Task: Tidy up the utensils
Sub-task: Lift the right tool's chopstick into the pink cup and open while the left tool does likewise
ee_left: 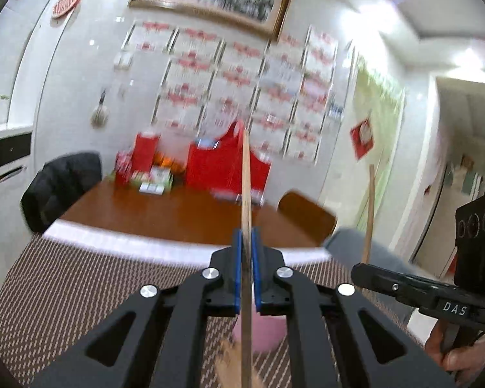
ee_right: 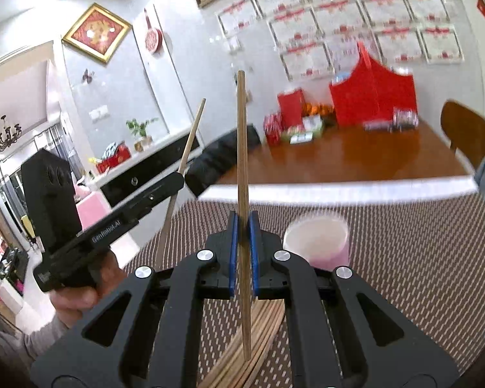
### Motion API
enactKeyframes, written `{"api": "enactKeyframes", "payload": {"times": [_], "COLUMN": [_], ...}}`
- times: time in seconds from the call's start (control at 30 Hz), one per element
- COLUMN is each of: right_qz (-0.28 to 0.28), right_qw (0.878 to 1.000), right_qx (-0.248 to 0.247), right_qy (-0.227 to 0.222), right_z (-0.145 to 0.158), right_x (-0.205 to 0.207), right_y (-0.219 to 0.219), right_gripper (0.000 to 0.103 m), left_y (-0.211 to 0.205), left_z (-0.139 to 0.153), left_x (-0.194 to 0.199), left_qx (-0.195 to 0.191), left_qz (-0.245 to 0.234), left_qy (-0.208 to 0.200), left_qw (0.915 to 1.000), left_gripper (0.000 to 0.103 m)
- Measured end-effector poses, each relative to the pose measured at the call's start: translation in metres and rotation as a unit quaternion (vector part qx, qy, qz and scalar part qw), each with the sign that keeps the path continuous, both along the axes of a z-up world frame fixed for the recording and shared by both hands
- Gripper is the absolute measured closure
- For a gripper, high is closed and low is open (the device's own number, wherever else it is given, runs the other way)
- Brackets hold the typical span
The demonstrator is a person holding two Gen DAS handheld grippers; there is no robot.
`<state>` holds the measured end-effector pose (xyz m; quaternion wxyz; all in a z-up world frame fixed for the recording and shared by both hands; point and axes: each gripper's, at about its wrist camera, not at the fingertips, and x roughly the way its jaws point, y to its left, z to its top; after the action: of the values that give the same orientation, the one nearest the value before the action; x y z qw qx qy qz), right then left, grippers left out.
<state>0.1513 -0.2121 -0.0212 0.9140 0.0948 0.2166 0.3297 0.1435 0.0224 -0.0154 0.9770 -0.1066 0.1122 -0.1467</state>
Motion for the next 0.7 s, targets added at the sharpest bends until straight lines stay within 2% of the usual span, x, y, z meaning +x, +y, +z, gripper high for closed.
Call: {"api": "enactKeyframes", "payload": {"times": [0.1, 0.27, 0.43, 0.7], "right_qz": [-0.004, -0.029, -0.059, -0.085], "right_qw": [1.000, 0.998, 0.995, 0.995], "right_qx": [0.019, 0.038, 0.052, 0.028], "right_qy": [-0.021, -0.049, -0.061, -0.039], "right_z": [0.024, 0.050, 0.047, 0.024], "right_x": [0.017, 0.043, 0.067, 0.099], "right_y": [-0.005, -0.019, -0.034, -0.037], "right_gripper": [0.096, 0.096, 0.096, 0.096], "left_y": [-0.013, -0.039, -0.066, -0.076], "left_z": [0.016, 0.026, 0.017, -0.017], "left_x": [0.012, 0.040, 0.078, 0.108], "left_qx": [-0.006, -0.012, -0.013, -0.014], "left_qz": [0.002, -0.003, -0.011, -0.017], "left_qy": [-0.045, -0.086, -0.084, -0.052], "left_qw": [0.9990, 0.9962, 0.9963, 0.9984], "left_gripper": [0.097, 0.097, 0.097, 0.097]}}
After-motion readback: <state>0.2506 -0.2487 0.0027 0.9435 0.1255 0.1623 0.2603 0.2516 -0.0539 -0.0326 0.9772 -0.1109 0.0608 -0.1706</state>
